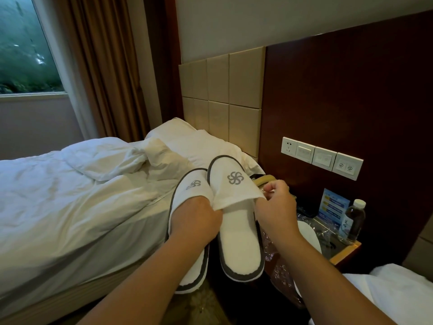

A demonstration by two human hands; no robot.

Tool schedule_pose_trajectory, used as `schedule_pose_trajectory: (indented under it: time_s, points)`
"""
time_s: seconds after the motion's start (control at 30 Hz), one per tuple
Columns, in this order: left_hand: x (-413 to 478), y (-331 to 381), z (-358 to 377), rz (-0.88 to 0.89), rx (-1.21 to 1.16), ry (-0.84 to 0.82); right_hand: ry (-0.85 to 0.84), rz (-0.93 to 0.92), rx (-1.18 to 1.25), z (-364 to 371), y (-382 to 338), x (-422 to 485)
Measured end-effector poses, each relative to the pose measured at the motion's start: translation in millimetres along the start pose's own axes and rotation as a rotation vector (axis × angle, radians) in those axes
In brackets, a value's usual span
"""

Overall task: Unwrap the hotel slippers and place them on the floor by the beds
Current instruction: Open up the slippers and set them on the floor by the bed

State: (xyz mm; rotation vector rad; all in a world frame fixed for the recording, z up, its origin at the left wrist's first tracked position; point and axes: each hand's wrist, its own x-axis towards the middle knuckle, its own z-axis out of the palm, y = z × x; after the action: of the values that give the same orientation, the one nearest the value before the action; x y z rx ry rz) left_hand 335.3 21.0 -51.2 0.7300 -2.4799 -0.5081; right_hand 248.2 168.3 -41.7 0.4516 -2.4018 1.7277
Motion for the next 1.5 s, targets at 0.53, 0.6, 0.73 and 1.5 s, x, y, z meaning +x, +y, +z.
schedule_pose_trajectory:
  time_s: [0.53, 0.6, 0.73, 1.5]
  points:
    - [10.1, -12.5, -5.0, -0.110, 0.002, -0.075, -0.583, -0.314, -0.548, 59.3, -17.2, -28.5]
    - [7.9, -13.3, -5.0, -0.079, 0.020, -0.051, -0.624, -0.335, -0.674, 60.0, -21.2, -24.6]
    - [3.2, -15.1, -6.7, -0.023, 0.068, -0.025, -0.674, -0.291, -0.776, 61.9, -28.8, -8.4]
    - [4.1, -28.0, -65.8, -0.067, 0.066, -0.645, -0.709, -0.147, -0.607, 6.9, -66.7, -10.9]
